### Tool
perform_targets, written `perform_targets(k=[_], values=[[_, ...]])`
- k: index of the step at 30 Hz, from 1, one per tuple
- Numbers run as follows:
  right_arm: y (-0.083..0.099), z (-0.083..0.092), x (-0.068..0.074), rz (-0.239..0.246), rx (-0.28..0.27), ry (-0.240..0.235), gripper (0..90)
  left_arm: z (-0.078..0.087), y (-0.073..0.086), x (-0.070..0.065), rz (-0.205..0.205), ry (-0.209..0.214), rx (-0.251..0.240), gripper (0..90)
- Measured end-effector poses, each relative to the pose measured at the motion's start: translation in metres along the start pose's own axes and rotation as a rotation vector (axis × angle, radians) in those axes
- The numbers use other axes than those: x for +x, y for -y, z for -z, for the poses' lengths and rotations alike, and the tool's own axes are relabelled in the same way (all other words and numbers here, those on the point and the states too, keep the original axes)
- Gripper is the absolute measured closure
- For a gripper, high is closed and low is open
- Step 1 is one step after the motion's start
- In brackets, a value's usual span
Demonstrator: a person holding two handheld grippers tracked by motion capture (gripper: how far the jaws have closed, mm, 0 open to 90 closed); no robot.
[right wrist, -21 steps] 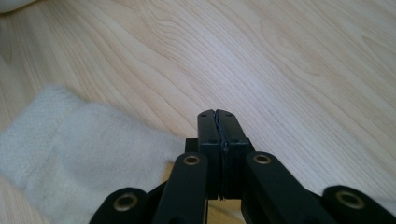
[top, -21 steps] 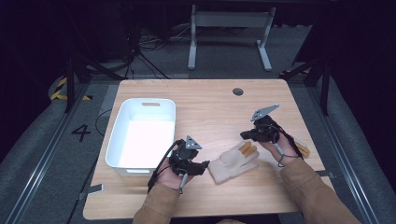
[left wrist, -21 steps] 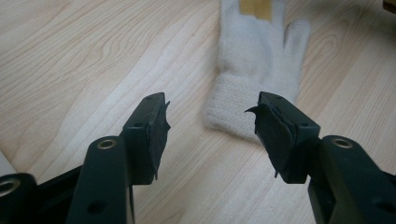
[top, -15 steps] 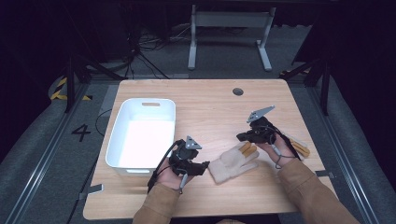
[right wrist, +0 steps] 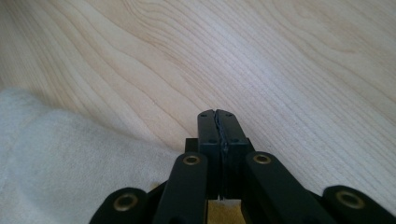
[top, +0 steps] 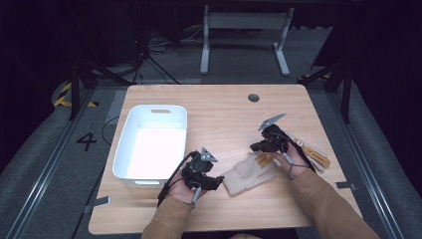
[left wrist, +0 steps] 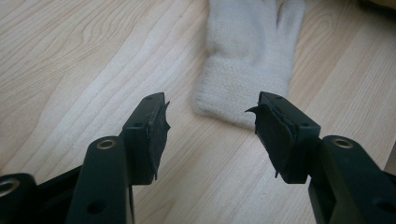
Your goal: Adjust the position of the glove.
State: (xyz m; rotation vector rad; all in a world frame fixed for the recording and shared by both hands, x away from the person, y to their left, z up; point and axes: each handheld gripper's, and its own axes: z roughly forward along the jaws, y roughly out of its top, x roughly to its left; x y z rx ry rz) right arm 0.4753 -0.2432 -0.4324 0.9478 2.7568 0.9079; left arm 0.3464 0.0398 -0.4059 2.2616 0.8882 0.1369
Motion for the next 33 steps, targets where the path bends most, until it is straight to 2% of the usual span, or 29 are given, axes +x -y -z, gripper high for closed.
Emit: perform_targets(k=[3,7,11,14,19,24,33], values=[[0.0,-0.005,0.002,0.01,0.036,0.016,90.0,-0.001,0.0,-0.001,0.004,0.003,-0.002,44.3],[0.001,-0.004,0.001,0.01,0.039,0.011,90.0,-0.001,0.0,-0.001,0.003,0.002,-0.002,44.3],[0.004,-0.004,0.0,-0.006,0.07,0.008,90.0,-0.001,-0.002,0.0,0.0,0.011,-0.002,44.3],[0.006,-0.002,0.0,0.0,0.076,0.011,90.0,-0.003,-0.004,0.0,-0.007,0.012,0.0,44.3],[0.012,0.005,0.0,-0.009,0.084,0.015,90.0,-0.009,-0.009,-0.004,-0.028,0.042,0.017,45.6],[0.021,0.012,0.003,-0.013,0.092,0.024,90.0,-0.016,-0.015,-0.008,-0.046,0.067,0.036,50.3],[0.03,0.019,0.007,-0.016,0.114,0.019,90.0,-0.019,-0.021,-0.009,-0.061,0.076,0.044,60.0]])
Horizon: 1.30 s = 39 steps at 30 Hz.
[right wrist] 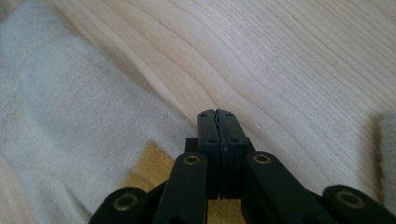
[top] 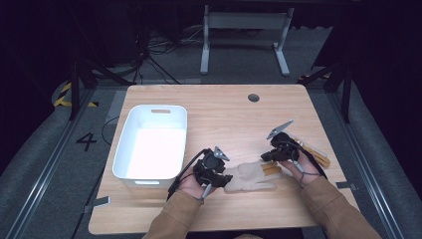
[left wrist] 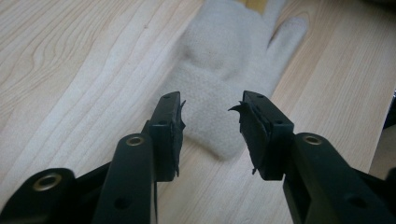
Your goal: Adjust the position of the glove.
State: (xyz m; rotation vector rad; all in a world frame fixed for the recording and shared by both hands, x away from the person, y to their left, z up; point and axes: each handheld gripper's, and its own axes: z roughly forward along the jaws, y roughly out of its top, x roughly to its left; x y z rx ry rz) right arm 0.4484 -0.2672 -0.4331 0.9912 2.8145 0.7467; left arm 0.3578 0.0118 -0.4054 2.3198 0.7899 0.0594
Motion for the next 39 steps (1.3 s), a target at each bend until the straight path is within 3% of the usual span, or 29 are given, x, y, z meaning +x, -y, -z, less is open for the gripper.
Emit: perform_targets(k=[5,8,12,20,28,39], values=[[0.004,0.003,0.002,-0.003,0.011,-0.004,90.0,0.0,-0.003,0.002,0.01,-0.005,0.003,72.0],[0.006,0.004,0.003,-0.002,0.014,-0.004,90.0,-0.001,-0.005,0.003,0.007,0.016,0.016,82.3],[0.012,0.007,0.007,0.004,0.016,-0.001,89.9,-0.003,-0.01,0.003,-0.002,0.021,0.005,88.9],[0.016,0.01,0.008,-0.002,0.014,-0.002,90.0,-0.003,-0.013,0.002,-0.015,0.01,0.0,89.8],[0.016,0.015,0.009,0.0,-0.006,-0.006,90.0,0.0,-0.013,0.005,-0.001,0.004,-0.004,90.0],[0.019,0.034,0.004,-0.017,-0.084,0.014,89.9,0.004,-0.014,0.008,0.002,-0.007,-0.011,89.9]])
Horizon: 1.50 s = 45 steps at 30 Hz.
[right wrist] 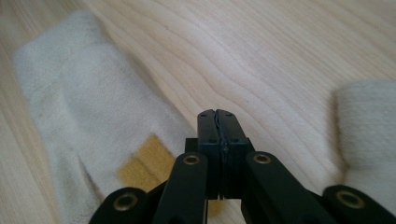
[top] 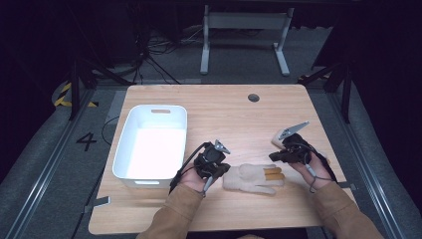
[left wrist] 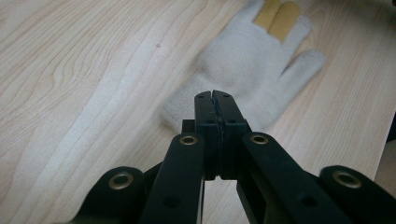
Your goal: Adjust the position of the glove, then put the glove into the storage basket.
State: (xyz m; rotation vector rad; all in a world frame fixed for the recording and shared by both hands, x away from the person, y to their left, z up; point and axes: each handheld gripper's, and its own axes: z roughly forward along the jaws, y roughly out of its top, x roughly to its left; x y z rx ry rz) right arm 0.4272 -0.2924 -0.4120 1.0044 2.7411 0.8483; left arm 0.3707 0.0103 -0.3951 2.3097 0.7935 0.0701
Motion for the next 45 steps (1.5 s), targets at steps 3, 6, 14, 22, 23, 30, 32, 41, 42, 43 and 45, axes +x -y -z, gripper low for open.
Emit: perform_targets(k=[3,6,14,22,23,30,32,41,42,43,45], values=[[0.003,0.011,-0.004,-0.011,-0.051,0.03,89.7,0.0,0.0,-0.001,-0.005,-0.001,0.001,89.9],[0.004,0.018,-0.006,-0.02,-0.081,0.045,89.5,0.001,0.0,-0.001,-0.004,0.002,-0.004,89.8],[0.01,0.038,-0.021,-0.076,-0.147,0.07,87.3,0.002,0.001,0.002,-0.001,0.0,0.02,88.2],[0.02,0.05,-0.04,-0.15,-0.169,0.114,82.5,0.003,0.002,0.005,0.01,-0.005,0.039,87.0],[0.022,0.05,-0.044,-0.161,-0.17,0.13,81.7,0.003,0.003,0.005,0.012,-0.007,0.042,87.1],[0.028,0.049,-0.058,-0.203,-0.155,0.177,73.7,0.005,0.006,0.007,0.025,-0.013,0.044,85.8],[0.031,0.048,-0.065,-0.226,-0.153,0.204,67.6,0.005,0.007,0.008,0.027,-0.012,0.045,85.1],[0.042,0.04,-0.083,-0.278,-0.098,0.257,61.4,0.007,0.01,0.01,0.037,-0.013,0.049,82.6],[0.043,0.038,-0.084,-0.282,-0.093,0.259,61.4,0.006,0.01,0.01,0.037,-0.013,0.05,82.5],[0.044,0.037,-0.085,-0.285,-0.088,0.258,61.4,0.006,0.01,0.01,0.037,-0.011,0.051,82.5],[0.045,0.037,-0.086,-0.288,-0.084,0.252,61.3,0.006,0.01,0.01,0.036,-0.011,0.052,82.4]])
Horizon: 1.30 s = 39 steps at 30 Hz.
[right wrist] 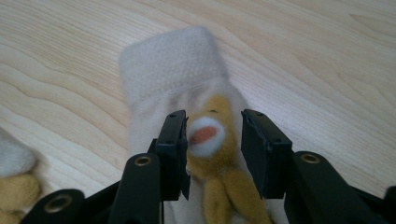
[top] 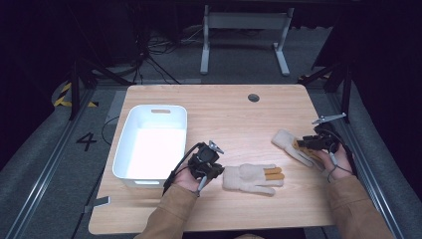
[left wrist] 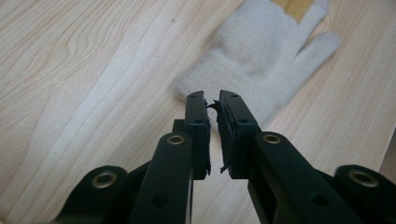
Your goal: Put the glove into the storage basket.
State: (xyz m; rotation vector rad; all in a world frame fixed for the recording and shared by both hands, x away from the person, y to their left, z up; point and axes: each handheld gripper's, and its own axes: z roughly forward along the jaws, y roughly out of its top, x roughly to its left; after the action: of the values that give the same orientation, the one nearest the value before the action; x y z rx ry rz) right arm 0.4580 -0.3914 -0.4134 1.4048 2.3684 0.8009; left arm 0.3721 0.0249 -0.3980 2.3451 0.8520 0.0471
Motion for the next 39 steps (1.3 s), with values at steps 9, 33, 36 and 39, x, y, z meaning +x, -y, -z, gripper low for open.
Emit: perform_targets(k=[9,33,36,39], values=[[0.003,-0.012,-0.002,-0.008,0.04,-0.008,59.7,-0.001,0.0,0.0,0.005,0.0,0.003,81.7],[0.002,-0.007,0.0,-0.003,0.049,-0.021,70.6,0.0,0.0,0.003,0.013,0.004,0.005,78.5],[-0.002,0.005,0.004,0.016,0.011,-0.027,70.5,-0.001,0.0,0.003,0.013,0.01,0.005,75.8],[-0.003,0.012,0.006,0.027,-0.004,-0.024,70.5,-0.002,-0.001,0.003,0.017,0.009,0.009,72.3]])
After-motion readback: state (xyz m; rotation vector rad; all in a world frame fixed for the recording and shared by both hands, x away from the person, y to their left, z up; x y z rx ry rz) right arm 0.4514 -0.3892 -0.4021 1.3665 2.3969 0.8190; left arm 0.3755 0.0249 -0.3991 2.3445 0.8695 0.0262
